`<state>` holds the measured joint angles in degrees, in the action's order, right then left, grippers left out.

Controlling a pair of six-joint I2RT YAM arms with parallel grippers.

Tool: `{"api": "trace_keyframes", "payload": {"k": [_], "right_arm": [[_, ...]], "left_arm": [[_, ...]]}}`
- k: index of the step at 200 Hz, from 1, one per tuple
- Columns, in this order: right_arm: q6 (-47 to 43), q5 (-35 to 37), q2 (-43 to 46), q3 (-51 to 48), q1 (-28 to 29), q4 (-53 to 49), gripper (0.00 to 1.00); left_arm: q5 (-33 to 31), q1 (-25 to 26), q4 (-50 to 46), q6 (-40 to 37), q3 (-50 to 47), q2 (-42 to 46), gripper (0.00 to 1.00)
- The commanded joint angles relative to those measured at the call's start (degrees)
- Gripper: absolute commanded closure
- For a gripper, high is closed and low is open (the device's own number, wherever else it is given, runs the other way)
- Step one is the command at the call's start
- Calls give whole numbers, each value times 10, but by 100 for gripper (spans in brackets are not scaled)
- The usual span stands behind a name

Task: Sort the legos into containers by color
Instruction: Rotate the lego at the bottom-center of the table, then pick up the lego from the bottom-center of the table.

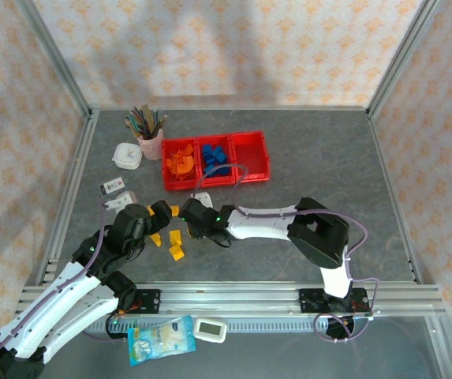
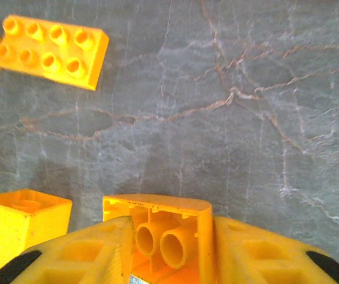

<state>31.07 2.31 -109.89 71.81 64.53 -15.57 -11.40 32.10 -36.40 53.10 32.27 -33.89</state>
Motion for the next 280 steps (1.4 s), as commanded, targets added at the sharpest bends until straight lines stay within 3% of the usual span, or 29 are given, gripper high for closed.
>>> {"api": "trace_keyframes", "payload": {"k": [1,67,131,154,234,280], "right_arm": [[-1,-5,35,-19,-10,19,65],[-5,-29,37,-35,-24,39,72],[-8,-17,21,-37,-27,23,64],[-7,-12,11,-32,-27,17,60],[-29,0,-5,-2,-6,-11,25],[-40,5,-34,22,3,-23,13]], "left_arm": [[-1,-4,17,-4,2,-4,1],[-1,-4,16,-6,9,-14,1],[0,-4,19,-7,11,-15,1],[0,-5,16,-8,10,-15,1],[-2,-4,17,-7,6,-12,1],[-9,-4,9,-7,11,-7,1]]}}
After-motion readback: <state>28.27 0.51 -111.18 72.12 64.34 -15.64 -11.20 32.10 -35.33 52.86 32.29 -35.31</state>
